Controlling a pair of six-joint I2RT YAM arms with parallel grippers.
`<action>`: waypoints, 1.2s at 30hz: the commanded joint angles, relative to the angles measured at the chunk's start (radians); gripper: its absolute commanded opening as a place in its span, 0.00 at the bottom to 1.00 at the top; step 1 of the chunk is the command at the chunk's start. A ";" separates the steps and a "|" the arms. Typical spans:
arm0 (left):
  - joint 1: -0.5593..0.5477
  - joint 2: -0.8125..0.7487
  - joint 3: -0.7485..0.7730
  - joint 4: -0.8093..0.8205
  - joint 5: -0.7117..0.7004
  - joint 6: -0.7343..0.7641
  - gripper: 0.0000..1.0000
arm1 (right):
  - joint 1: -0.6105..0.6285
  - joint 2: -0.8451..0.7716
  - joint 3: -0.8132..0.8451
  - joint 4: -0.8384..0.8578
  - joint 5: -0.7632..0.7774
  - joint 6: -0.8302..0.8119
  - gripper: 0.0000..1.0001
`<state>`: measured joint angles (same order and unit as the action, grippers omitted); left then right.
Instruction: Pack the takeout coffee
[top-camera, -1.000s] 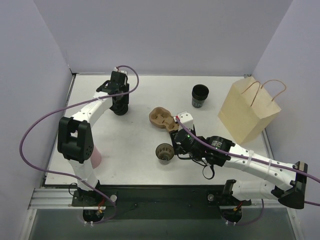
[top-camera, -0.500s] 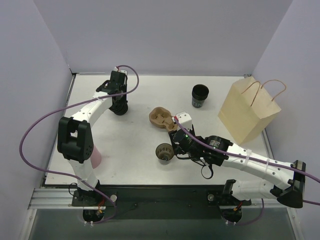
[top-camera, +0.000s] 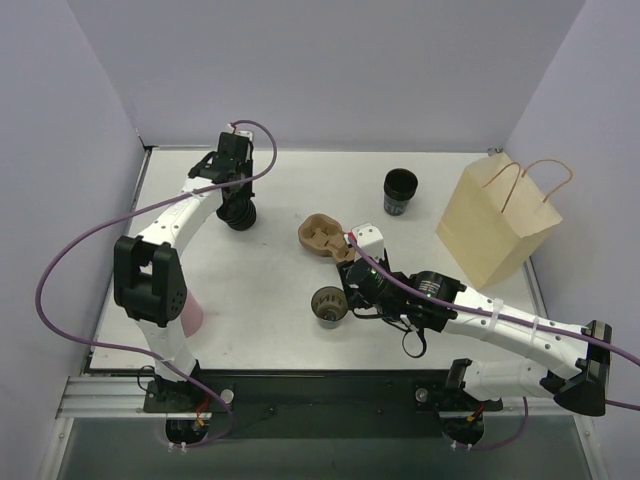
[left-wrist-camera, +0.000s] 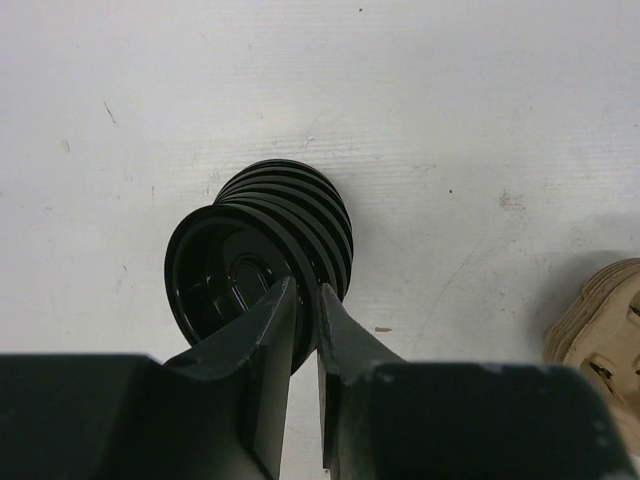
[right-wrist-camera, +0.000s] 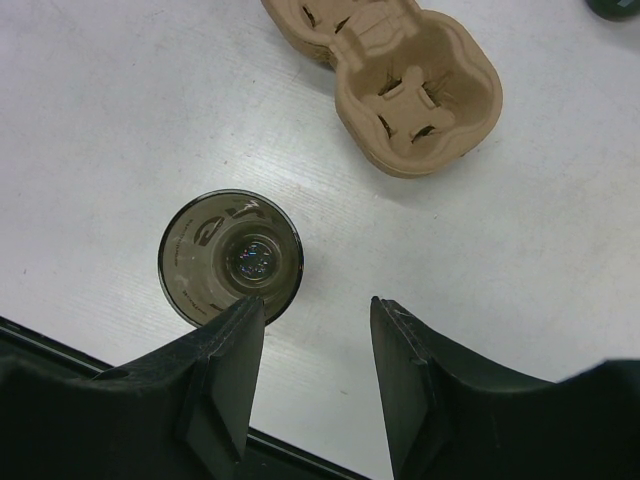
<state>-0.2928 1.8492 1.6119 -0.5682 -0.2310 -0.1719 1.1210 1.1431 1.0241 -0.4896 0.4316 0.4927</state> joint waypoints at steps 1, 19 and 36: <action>0.003 -0.061 0.043 -0.035 0.005 0.009 0.25 | 0.005 0.004 0.036 0.011 0.024 -0.005 0.47; 0.040 0.004 0.020 -0.021 0.087 0.000 0.46 | 0.005 -0.014 0.034 0.022 0.018 -0.028 0.47; 0.041 0.036 0.011 -0.013 0.098 0.000 0.44 | 0.003 -0.040 0.025 0.022 0.022 -0.031 0.47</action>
<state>-0.2558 1.8835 1.6115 -0.6018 -0.1371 -0.1715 1.1210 1.1328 1.0241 -0.4744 0.4297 0.4694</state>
